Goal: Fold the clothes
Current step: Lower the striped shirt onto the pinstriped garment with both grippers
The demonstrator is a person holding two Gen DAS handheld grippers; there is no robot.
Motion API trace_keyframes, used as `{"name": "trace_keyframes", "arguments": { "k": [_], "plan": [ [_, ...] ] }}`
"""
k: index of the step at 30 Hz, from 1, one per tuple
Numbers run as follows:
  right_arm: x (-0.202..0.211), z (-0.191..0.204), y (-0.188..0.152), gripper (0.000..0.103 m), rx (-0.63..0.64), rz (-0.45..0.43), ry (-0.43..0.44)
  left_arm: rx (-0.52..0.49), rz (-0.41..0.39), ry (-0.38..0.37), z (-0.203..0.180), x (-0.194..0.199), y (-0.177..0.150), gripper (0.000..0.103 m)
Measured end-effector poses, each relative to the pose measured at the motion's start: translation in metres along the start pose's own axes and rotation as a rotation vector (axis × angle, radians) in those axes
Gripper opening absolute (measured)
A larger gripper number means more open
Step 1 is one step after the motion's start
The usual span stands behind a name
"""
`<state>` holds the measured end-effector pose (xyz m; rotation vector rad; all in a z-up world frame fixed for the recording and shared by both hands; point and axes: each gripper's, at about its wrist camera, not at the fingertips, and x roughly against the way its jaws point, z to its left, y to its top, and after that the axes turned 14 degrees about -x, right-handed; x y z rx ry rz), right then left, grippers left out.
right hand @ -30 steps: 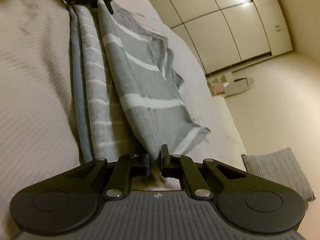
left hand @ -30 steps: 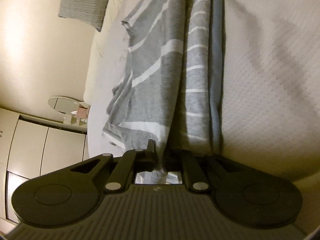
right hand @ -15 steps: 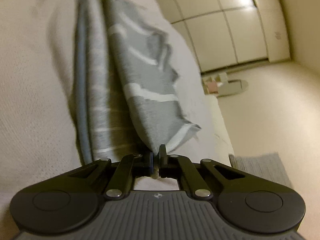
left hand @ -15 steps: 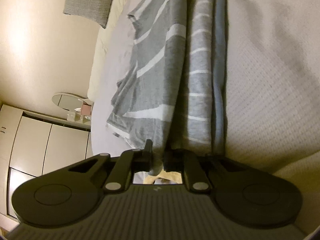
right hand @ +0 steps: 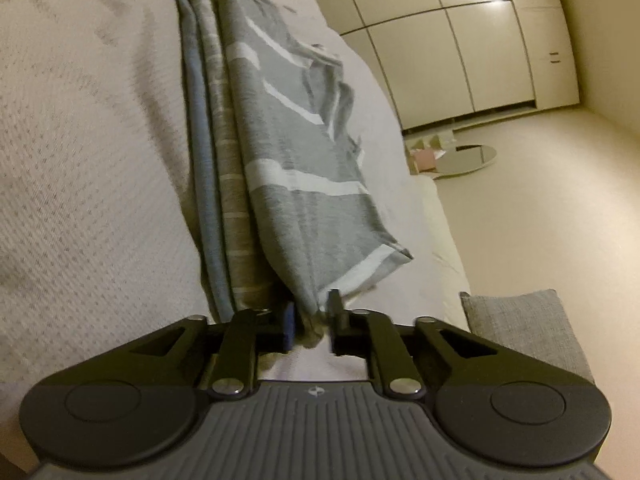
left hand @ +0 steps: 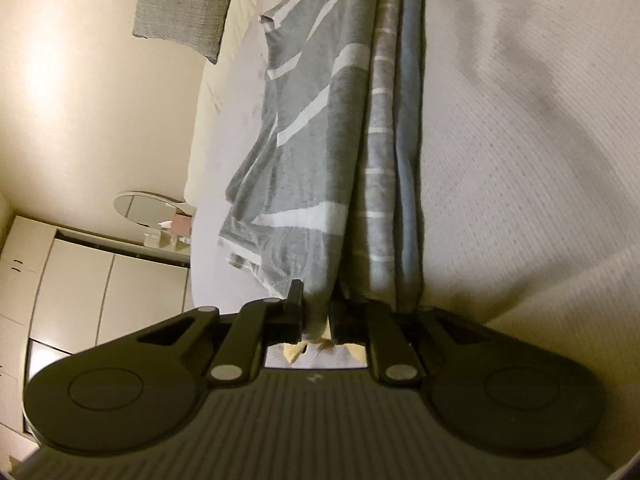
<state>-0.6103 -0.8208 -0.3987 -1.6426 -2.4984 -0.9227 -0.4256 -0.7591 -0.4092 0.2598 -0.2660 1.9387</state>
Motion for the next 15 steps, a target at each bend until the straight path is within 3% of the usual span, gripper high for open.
{"name": "trace_keyframes", "arguments": {
  "k": [1, 5, 6, 7, 8, 15],
  "plan": [
    [0.003, -0.001, 0.001, 0.025, -0.004, -0.007, -0.006, 0.0, -0.004, 0.015, -0.003, 0.005, -0.001, 0.018],
    [0.01, 0.001, 0.005, 0.025, 0.003, -0.035, -0.003, -0.033, -0.033, 0.053, -0.011, 0.014, 0.002, 0.018],
    [0.009, 0.003, 0.005, 0.018, 0.01, -0.035, 0.01, -0.033, -0.031, 0.036, -0.01, 0.013, 0.003, 0.01],
    [0.006, 0.004, 0.005, 0.004, 0.017, -0.021, 0.033, -0.031, -0.029, 0.021, -0.01, 0.013, 0.003, 0.007],
    [0.002, 0.003, 0.005, 0.0, 0.013, -0.006, 0.045, -0.018, -0.027, 0.015, -0.008, 0.014, 0.003, 0.007],
    [0.001, -0.002, -0.002, 0.0, -0.042, 0.009, 0.048, 0.043, -0.036, -0.023, -0.008, 0.026, 0.007, 0.006]
  ]
}}
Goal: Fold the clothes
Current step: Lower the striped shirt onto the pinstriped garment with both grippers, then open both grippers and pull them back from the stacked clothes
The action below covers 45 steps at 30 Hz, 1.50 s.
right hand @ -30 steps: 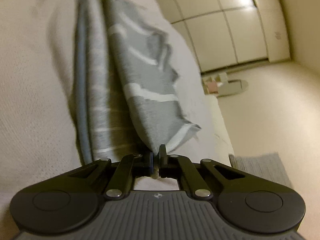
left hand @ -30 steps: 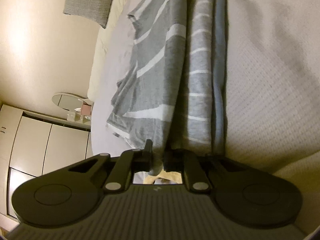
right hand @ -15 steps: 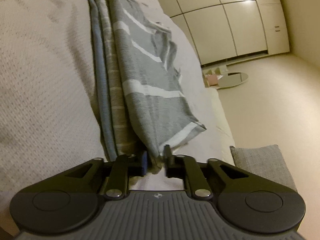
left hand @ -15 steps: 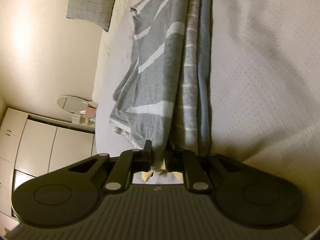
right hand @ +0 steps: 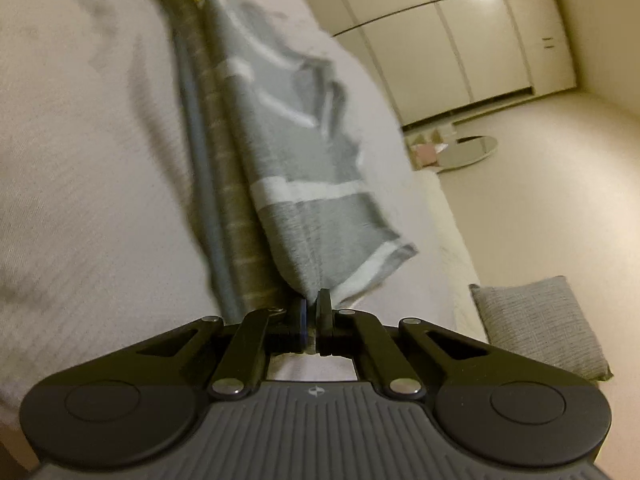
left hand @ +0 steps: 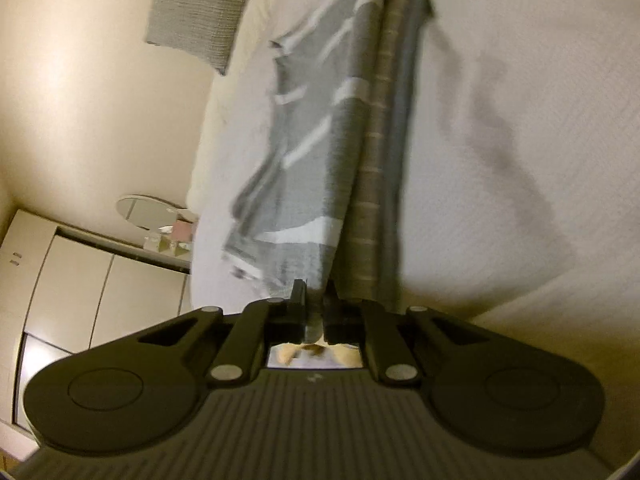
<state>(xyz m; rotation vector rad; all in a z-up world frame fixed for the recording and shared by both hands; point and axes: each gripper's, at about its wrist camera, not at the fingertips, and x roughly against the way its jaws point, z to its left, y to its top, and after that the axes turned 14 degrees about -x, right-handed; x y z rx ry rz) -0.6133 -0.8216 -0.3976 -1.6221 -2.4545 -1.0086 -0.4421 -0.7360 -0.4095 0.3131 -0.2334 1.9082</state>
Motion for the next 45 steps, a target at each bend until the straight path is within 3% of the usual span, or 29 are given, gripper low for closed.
{"name": "trace_keyframes", "arguments": {
  "k": [8, 14, 17, 19, 22, 26, 29, 34, 35, 39, 41, 45],
  "plan": [
    [-0.002, 0.002, -0.002, 0.0, -0.018, 0.016, 0.015, 0.036, 0.024, -0.038, -0.002, -0.006, -0.002, 0.006],
    [0.006, -0.006, -0.003, 0.003, -0.1, 0.053, 0.008, 0.225, 0.074, -0.084, 0.012, 0.004, -0.014, 0.006],
    [0.02, -0.009, -0.003, 0.005, -0.224, 0.083, 0.023, 0.384, 0.1, -0.103, 0.025, 0.016, -0.023, 0.011],
    [0.029, -0.012, -0.002, 0.017, -0.31, 0.102, 0.035, 0.515, 0.108, -0.117, 0.033, 0.028, -0.029, 0.016],
    [0.046, -0.02, -0.001, 0.02, -0.528, 0.118, 0.093, 0.713, 0.101, -0.149, 0.042, 0.046, -0.033, 0.026],
    [0.06, -0.035, -0.005, 0.021, -0.931, 0.132, 0.241, 0.968, 0.068, -0.223, 0.046, 0.064, -0.031, 0.028],
    [0.054, -0.035, -0.013, 0.022, -1.133, 0.198, 0.312, 1.08, 0.072, -0.285, 0.04, 0.063, -0.024, 0.028],
    [0.055, -0.033, -0.014, 0.022, -1.206, 0.211, 0.302, 1.158, 0.106, -0.288, 0.034, 0.059, -0.018, 0.03],
    [0.057, -0.035, -0.013, 0.022, -1.225, 0.195, 0.29, 1.179, 0.109, -0.286, 0.036, 0.058, -0.019, 0.031],
    [0.052, -0.033, -0.015, 0.034, -1.285, 0.192, 0.277, 1.264, 0.1, -0.263, 0.044, 0.053, -0.018, 0.065],
    [0.042, -0.029, -0.016, 0.035, -1.303, 0.226, 0.288, 1.279, 0.11, -0.289, 0.039, 0.045, -0.015, 0.067],
    [0.04, -0.023, -0.013, 0.037, -1.304, 0.237, 0.265, 1.273, 0.111, -0.259, 0.023, 0.042, -0.012, 0.076]
  ]
}}
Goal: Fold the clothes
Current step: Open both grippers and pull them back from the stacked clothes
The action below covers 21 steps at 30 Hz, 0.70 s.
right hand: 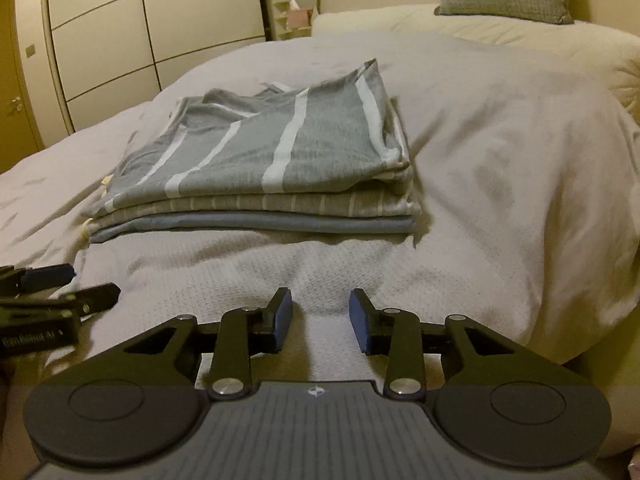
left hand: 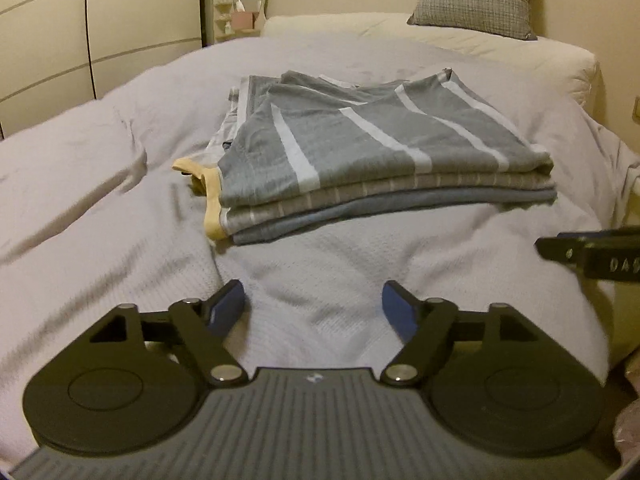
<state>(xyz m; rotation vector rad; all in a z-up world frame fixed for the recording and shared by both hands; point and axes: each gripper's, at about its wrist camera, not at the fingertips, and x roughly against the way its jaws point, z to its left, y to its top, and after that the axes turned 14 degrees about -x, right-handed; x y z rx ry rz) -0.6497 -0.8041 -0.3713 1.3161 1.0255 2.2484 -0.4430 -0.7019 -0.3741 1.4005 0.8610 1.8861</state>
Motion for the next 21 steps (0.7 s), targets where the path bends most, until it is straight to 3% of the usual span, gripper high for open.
{"name": "trace_keyframes", "arguments": {
  "k": [5, 9, 18, 21],
  "plan": [
    [-0.0002, -0.0007, -0.0034, 0.04, -0.002, -0.012, 0.0, 0.016, 0.002, 0.024, 0.0006, -0.001, -0.0035, 0.089],
    [0.0001, 0.001, -0.0029, 0.049, -0.009, -0.012, 0.001, 0.021, 0.022, 0.055, 0.0, -0.0034, -0.0028, 0.101],
    [0.0005, 0.0072, -0.0033, 0.067, -0.008, -0.007, 0.004, 0.021, 0.03, 0.075, -0.0014, -0.003, -0.0014, 0.102],
    [0.0017, 0.0091, -0.0025, 0.078, -0.003, -0.001, 0.002, 0.024, 0.022, 0.086, -0.0025, -0.0008, -0.0023, 0.102]
  ]
}}
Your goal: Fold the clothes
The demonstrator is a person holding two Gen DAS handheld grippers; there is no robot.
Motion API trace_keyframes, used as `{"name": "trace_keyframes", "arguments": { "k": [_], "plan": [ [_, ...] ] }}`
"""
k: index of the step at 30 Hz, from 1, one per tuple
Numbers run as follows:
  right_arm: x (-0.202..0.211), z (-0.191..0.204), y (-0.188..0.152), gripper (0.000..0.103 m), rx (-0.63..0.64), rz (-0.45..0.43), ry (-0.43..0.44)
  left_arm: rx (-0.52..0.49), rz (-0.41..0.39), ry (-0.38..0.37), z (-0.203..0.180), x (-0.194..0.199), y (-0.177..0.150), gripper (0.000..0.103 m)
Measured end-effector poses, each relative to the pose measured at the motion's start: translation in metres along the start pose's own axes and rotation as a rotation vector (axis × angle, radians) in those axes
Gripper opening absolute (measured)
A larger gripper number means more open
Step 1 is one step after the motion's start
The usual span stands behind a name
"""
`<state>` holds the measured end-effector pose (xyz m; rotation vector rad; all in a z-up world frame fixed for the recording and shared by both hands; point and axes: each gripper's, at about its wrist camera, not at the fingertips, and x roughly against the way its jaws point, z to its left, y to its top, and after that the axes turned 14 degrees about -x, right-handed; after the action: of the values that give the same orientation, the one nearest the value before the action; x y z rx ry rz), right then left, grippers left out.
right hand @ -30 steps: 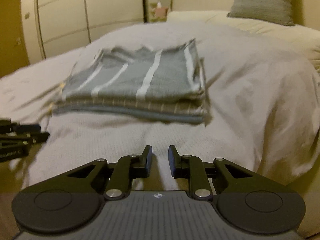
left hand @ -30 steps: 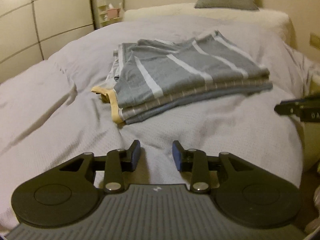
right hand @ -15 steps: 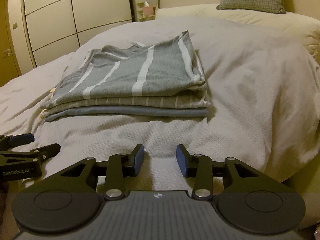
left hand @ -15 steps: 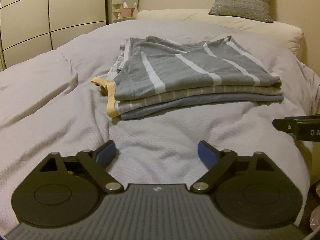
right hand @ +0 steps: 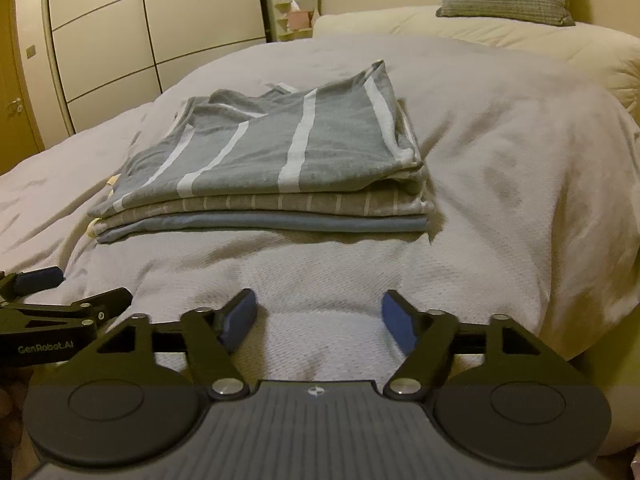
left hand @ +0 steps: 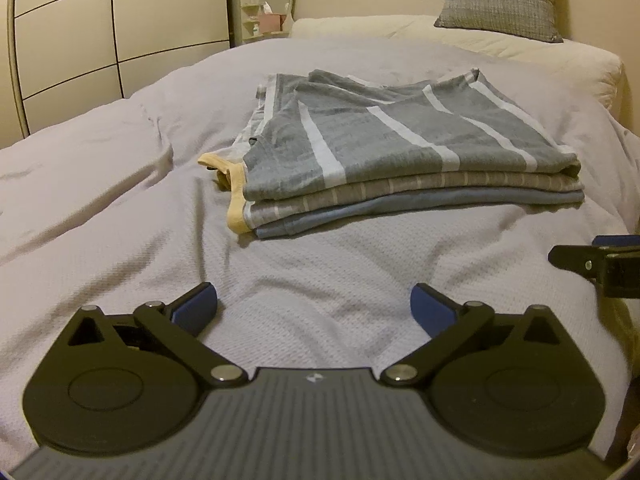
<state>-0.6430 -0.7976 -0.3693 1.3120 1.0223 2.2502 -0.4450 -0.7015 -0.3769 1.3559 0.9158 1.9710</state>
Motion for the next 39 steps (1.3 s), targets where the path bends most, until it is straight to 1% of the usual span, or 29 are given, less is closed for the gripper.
{"name": "trace_keyframes", "arguments": {
  "k": [4, 11, 17, 26, 31, 36, 39],
  "plan": [
    [0.002, 0.001, -0.001, 0.087, -0.001, 0.004, 0.003, 0.006, -0.004, 0.005, 0.0, 0.002, 0.0, 0.102],
    [0.009, 0.003, 0.0, 0.088, -0.011, 0.016, -0.004, 0.004, 0.012, 0.006, 0.001, 0.007, 0.003, 0.102],
    [0.018, 0.005, 0.004, 0.088, -0.04, 0.034, -0.013, -0.016, 0.05, 0.014, -0.002, 0.017, 0.008, 0.102],
    [0.042, 0.005, 0.007, 0.088, -0.125, 0.049, -0.034, 0.052, 0.074, 0.004, 0.001, 0.047, 0.009, 0.102],
    [0.058, 0.008, 0.007, 0.088, -0.145, 0.044, -0.041, 0.103, 0.076, -0.002, 0.002, 0.066, 0.01, 0.102],
    [0.08, 0.014, 0.007, 0.088, -0.151, 0.014, -0.08, 0.097, 0.067, 0.012, 0.001, 0.086, 0.015, 0.102],
    [0.092, 0.017, 0.007, 0.088, -0.148, 0.008, -0.081, 0.086, 0.044, 0.014, -0.001, 0.101, 0.018, 0.102]
  ]
}}
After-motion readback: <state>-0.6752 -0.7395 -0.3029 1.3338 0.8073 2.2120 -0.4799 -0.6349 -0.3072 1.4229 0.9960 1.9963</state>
